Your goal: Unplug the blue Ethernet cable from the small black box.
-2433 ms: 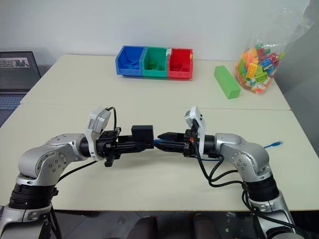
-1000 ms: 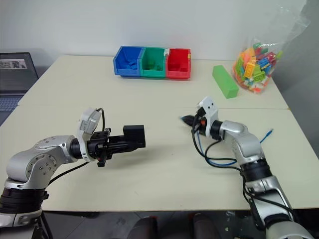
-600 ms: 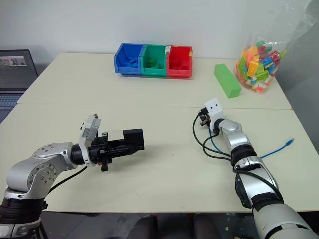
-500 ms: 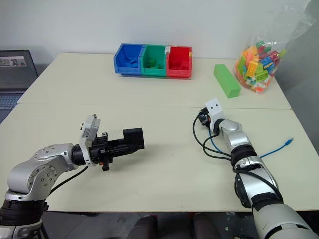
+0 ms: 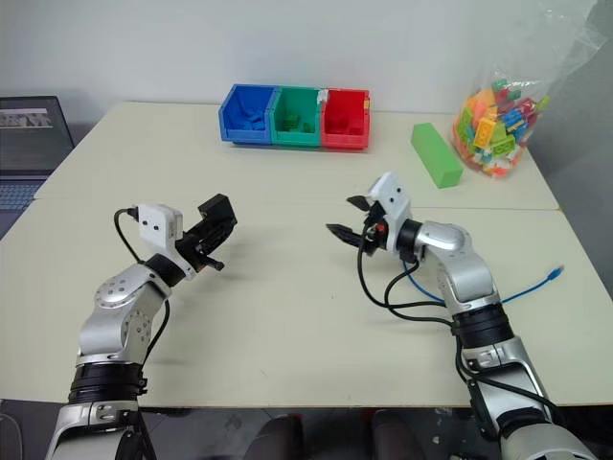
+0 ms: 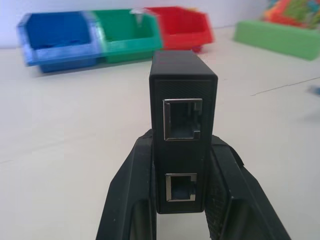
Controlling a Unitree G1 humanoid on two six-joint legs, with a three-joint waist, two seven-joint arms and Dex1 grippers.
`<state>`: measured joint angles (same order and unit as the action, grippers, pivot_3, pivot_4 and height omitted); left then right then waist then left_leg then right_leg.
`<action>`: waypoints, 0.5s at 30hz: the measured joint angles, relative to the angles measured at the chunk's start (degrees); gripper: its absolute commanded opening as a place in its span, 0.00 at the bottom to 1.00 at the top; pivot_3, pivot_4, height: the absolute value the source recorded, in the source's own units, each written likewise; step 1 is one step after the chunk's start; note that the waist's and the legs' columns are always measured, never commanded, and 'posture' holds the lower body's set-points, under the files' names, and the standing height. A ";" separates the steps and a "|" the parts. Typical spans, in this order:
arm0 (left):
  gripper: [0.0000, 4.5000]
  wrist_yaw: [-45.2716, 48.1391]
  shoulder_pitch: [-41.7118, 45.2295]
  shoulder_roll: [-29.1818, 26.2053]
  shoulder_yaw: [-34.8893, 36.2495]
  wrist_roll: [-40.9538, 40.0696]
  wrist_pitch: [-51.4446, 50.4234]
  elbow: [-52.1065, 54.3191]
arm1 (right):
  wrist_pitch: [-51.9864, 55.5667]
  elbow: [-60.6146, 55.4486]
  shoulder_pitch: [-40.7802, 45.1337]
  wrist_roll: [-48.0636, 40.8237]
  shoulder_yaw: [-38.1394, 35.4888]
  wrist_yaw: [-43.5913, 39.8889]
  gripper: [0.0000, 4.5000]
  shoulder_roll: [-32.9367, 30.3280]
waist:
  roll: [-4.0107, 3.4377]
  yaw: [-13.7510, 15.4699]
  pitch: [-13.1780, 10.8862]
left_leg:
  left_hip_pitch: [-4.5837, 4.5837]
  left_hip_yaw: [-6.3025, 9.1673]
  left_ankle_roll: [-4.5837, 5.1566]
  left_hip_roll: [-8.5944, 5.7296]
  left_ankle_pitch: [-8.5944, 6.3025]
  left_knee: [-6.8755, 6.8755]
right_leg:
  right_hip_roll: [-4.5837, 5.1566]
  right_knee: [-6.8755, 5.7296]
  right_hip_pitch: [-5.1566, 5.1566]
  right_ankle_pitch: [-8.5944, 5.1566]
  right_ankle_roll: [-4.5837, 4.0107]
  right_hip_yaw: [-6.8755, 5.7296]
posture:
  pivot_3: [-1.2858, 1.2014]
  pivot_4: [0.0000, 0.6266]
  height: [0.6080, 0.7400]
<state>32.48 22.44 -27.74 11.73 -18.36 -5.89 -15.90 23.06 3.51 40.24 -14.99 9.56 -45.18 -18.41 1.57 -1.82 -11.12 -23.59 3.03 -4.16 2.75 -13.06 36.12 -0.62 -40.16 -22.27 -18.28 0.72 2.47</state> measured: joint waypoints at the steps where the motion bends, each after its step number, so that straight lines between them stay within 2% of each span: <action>1: 0.18 -0.68 0.00 0.04 0.01 0.92 1.52 -2.34 | 1.28 -2.00 -0.50 -0.21 0.99 0.20 0.81 0.75 | 0.01 0.03 0.00 | 0.00 0.02 0.00 0.00 0.00 0.00 | 0.00 -0.01 0.00 0.00 0.00 -0.02 | 0.52 0.24 1.00; 9: 0.18 -3.30 1.70 1.71 1.30 3.29 9.04 -15.87 | 4.86 -5.11 -1.27 1.04 5.96 0.54 0.81 2.65 | 0.05 0.16 0.03 | 0.00 0.03 0.00 -0.10 0.00 0.16 | -0.06 -0.14 0.02 0.02 0.03 -0.06 | 0.52 0.24 1.00; 11: 0.33 -3.26 2.47 1.73 1.60 3.25 9.93 -17.57 | 4.86 -5.11 -1.27 1.65 6.60 0.26 0.81 2.44 | 0.06 0.14 0.03 | 0.00 0.02 0.00 -0.10 0.00 0.17 | -0.07 -0.17 0.02 0.02 0.04 -0.06 | 0.52 0.24 1.00; 15: 0.54 -2.88 2.81 1.72 2.42 2.95 10.29 -18.79 | 4.84 -5.11 -1.31 2.57 7.24 0.06 0.81 1.21 | 0.06 0.07 0.04 | 0.07 0.02 0.00 -0.09 0.00 0.17 | -0.08 -0.27 0.02 0.02 0.04 -0.05 | 0.52 0.24 1.00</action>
<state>29.60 25.25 -26.02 14.16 -15.41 4.40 -34.69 27.90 -1.60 38.92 -12.42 16.80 -45.12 -17.20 1.63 -1.75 -11.08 -23.52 3.05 -4.16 2.66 -13.06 36.29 -0.70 -40.43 -22.24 -18.27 0.75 2.42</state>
